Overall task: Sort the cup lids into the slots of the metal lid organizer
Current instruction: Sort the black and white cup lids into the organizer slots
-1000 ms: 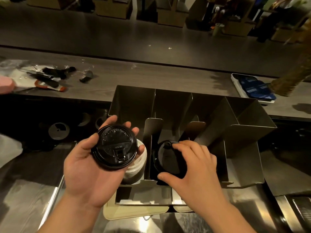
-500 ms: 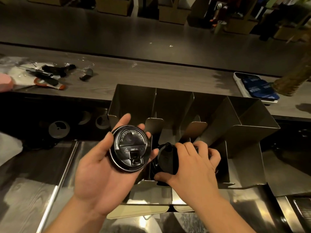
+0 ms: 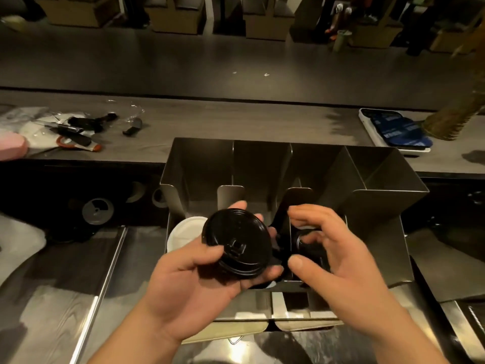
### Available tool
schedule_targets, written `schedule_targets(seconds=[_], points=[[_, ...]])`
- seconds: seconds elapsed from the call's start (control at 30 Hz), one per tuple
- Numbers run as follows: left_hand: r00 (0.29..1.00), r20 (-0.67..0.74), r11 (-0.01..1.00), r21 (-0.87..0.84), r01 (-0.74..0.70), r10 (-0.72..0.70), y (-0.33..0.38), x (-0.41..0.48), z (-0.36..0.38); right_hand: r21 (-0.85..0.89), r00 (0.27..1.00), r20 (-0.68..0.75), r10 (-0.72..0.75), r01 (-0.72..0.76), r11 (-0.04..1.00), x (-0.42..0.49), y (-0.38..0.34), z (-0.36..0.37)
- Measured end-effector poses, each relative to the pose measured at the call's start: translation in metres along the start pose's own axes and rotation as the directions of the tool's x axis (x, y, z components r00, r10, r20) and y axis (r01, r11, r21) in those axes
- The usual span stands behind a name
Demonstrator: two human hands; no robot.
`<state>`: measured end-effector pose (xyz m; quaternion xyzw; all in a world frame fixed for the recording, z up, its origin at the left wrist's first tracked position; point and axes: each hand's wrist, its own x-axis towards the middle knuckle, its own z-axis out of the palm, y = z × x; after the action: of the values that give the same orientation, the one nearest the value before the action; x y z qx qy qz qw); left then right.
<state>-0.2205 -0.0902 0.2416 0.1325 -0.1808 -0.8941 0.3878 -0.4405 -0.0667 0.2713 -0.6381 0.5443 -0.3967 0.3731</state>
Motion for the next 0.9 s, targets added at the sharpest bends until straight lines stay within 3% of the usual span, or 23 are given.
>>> schedule_targets(seconds=[0.1,0.17,0.47,0.57,0.67,0.73,0.77,0.83,0.9], points=[[0.999,0.014,0.999,0.043,0.033,-0.034,-0.015,0.011,0.008,0.049,0.979,0.187,-0.076,0.068,0.996,0.0,-0.002,-0.017],[0.989,-0.029,0.98,0.132,0.147,-0.144,-0.02,0.025,0.019,0.064,0.976,0.209,-0.058,0.046,0.997,0.0,0.004,-0.024],[0.963,-0.173,0.941,0.234,0.246,-0.208,-0.039,0.062,0.057,0.04,0.995,-0.032,-0.096,0.097,0.994,-0.017,0.015,-0.049],[0.96,-0.263,0.918,0.348,0.19,-0.099,-0.039,0.063,0.061,-0.06,0.987,-0.138,-0.083,0.075,0.995,-0.019,0.025,-0.059],[0.887,-0.391,0.853,0.521,-0.004,0.244,-0.036,0.058,0.057,-0.174,0.974,-0.223,0.04,-0.08,0.981,-0.022,0.039,-0.068],[0.803,-0.376,0.68,0.732,-0.048,0.462,-0.034,0.05,0.053,-0.365,0.978,-0.205,0.025,-0.101,0.925,-0.024,0.046,-0.064],[0.763,-0.33,0.533,0.846,-0.022,0.556,-0.035,0.046,0.049,-0.464,0.983,-0.184,0.003,-0.089,0.881,-0.024,0.049,-0.059],[0.75,-0.147,0.169,0.984,0.048,0.645,-0.036,0.04,0.041,-0.609,0.991,-0.134,-0.013,-0.072,0.79,-0.022,0.055,-0.048],[0.816,0.066,-0.274,0.955,0.116,0.574,-0.039,0.038,0.033,-0.712,0.997,-0.076,0.021,-0.069,0.699,-0.018,0.062,-0.038]])
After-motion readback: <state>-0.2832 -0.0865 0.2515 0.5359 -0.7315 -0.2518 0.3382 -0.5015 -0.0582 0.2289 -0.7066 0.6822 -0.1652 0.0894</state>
